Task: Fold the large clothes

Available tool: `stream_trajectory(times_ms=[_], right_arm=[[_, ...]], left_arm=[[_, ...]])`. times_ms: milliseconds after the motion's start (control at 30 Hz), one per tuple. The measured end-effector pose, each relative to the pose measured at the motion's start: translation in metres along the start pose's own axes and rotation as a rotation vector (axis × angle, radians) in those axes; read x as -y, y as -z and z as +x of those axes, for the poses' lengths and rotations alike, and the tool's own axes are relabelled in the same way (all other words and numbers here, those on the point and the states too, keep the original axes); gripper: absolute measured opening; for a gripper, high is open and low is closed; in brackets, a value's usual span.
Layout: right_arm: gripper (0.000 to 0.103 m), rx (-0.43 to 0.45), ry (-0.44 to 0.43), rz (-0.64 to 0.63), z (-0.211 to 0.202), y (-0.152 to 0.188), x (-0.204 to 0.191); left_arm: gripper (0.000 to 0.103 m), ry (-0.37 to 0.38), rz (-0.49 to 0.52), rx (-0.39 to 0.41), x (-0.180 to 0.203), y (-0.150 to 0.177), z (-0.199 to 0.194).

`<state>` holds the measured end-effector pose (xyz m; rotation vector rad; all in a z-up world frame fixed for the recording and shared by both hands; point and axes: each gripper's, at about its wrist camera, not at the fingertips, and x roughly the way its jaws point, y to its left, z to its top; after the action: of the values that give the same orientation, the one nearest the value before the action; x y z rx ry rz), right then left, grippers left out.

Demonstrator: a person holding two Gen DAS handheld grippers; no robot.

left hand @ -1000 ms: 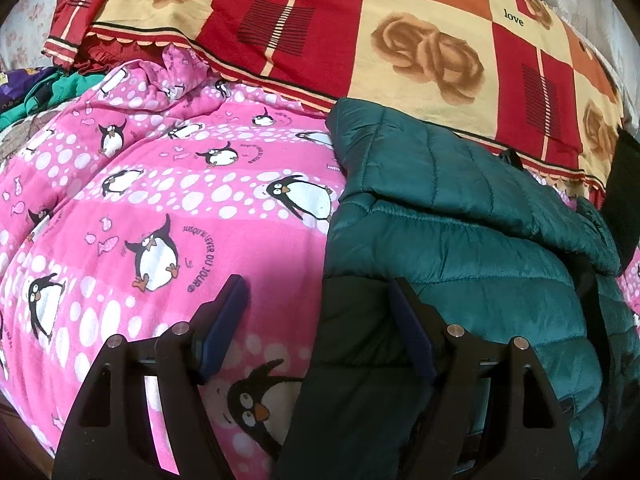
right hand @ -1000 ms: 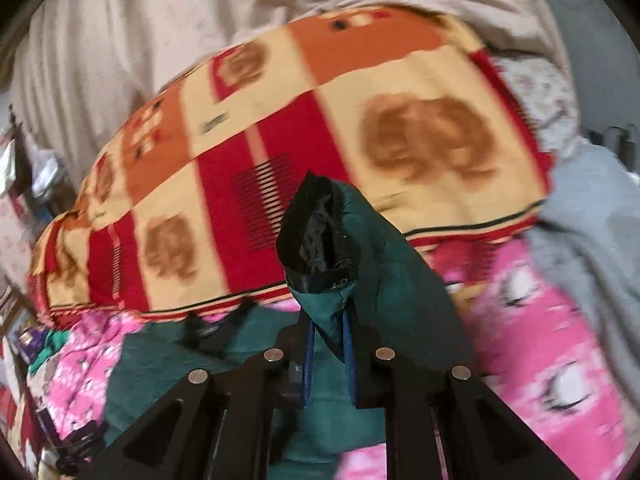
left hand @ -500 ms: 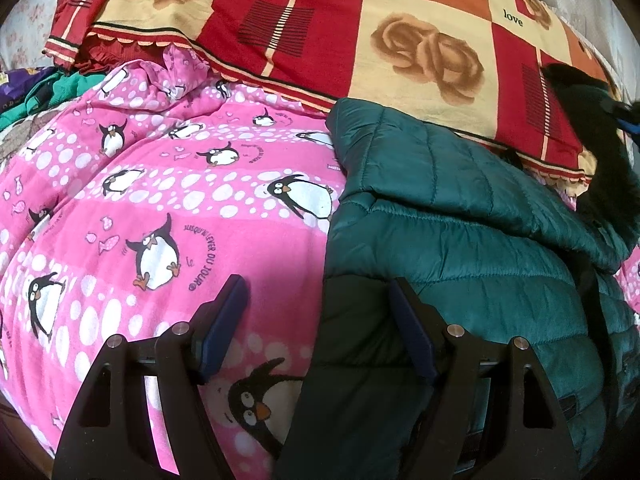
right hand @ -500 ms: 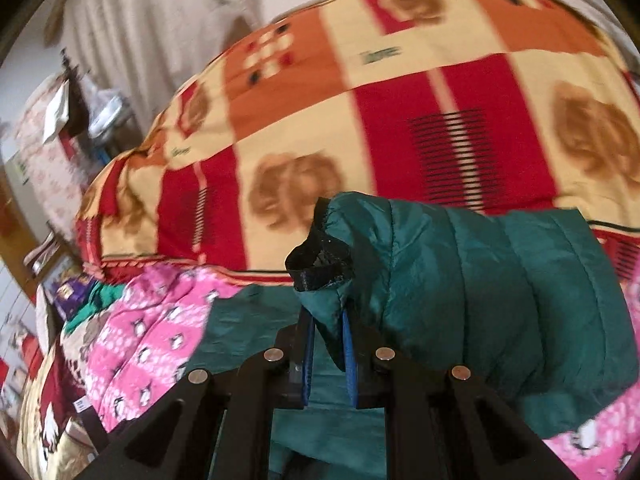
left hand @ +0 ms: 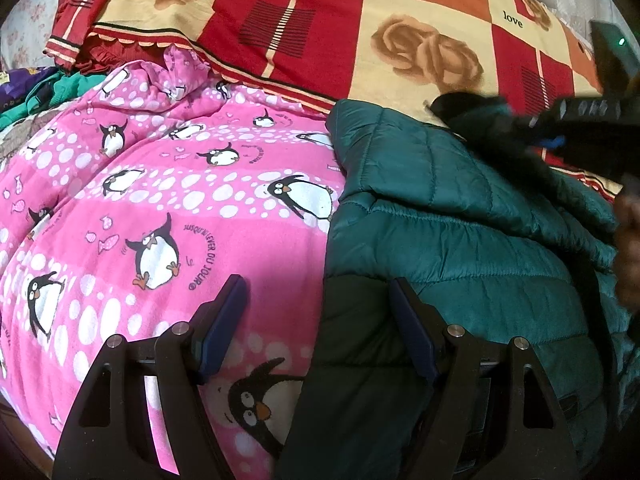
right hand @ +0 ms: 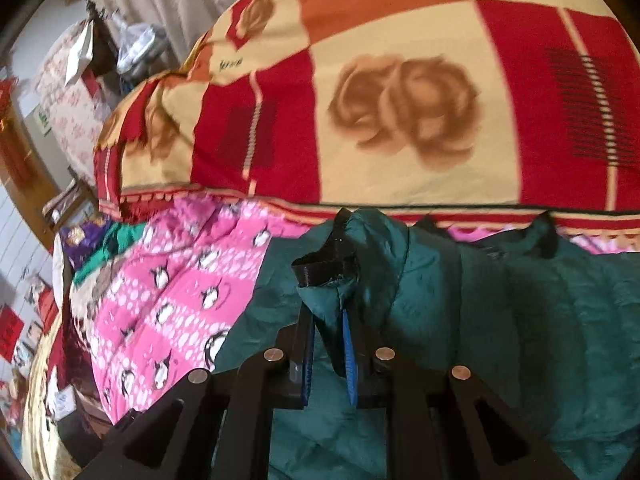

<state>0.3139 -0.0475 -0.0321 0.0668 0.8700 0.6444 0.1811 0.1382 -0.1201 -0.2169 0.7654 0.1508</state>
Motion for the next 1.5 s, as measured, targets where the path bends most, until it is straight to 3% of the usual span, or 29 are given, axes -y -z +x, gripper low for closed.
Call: stream_trajectory(times_ms=[167,200,333,400,600,767,867,933,1033,1133,1267,1300,1333,1400,1500], right_arm=[[0.013,-0.1,0.052,0.025,0.027,0.028,0.011],[0.018,-0.101,0.046,0.031,0.027,0.031,0.013],[0.058,-0.114,-0.028,-0.024,0.012,0.043,0.008],[0.066,-0.142,-0.029,-0.058,0.004,0.051,0.002],[0.066,-0.119,0.103,-0.105,-0.06,0.091,0.004],[0.066,-0.126,0.266,-0.015,-0.114,0.134,0.054],[0.066,-0.087,0.321,0.041,-0.135,0.152,0.084],[0.066,-0.077,0.327,0.144,-0.141,0.157,0.108],[0.066,-0.051,0.297,0.305,-0.144,0.164,0.142],[0.067,-0.032,0.258,0.34,-0.142,0.167,0.153],[0.068,-0.025,0.257,0.325,-0.14,0.167,0.154],[0.068,-0.023,0.255,0.326,-0.139,0.167,0.153],[0.068,-0.02,0.251,0.328,-0.139,0.167,0.153],[0.068,-0.012,0.24,0.336,-0.141,0.17,0.154],[0.068,-0.008,0.233,0.343,-0.142,0.172,0.153]], left_arm=[[0.074,-0.001,0.001,0.0,0.0,0.0,0.0],[0.074,-0.002,0.001,-0.001,0.0,0.0,0.0],[0.074,-0.002,0.002,-0.001,0.0,0.0,0.0],[0.074,-0.003,0.002,-0.001,0.001,0.0,0.0],[0.075,-0.014,0.018,-0.011,0.001,-0.001,0.002],[0.075,-0.017,0.068,-0.047,0.004,-0.016,-0.002],[0.075,0.024,0.079,0.038,0.013,-0.044,-0.026],[0.075,0.072,0.071,0.046,0.023,-0.066,-0.028],[0.075,0.204,0.09,0.0,0.058,-0.101,-0.009],[0.075,0.306,0.096,-0.03,0.091,-0.118,0.018],[0.075,0.309,0.071,-0.085,0.115,-0.128,0.055],[0.068,0.31,0.071,-0.102,0.119,-0.126,0.06],[0.041,0.306,0.077,-0.124,0.124,-0.124,0.064],[0.016,0.283,0.098,-0.186,0.132,-0.118,0.074],[0.01,0.291,0.113,-0.165,0.134,-0.115,0.062]])
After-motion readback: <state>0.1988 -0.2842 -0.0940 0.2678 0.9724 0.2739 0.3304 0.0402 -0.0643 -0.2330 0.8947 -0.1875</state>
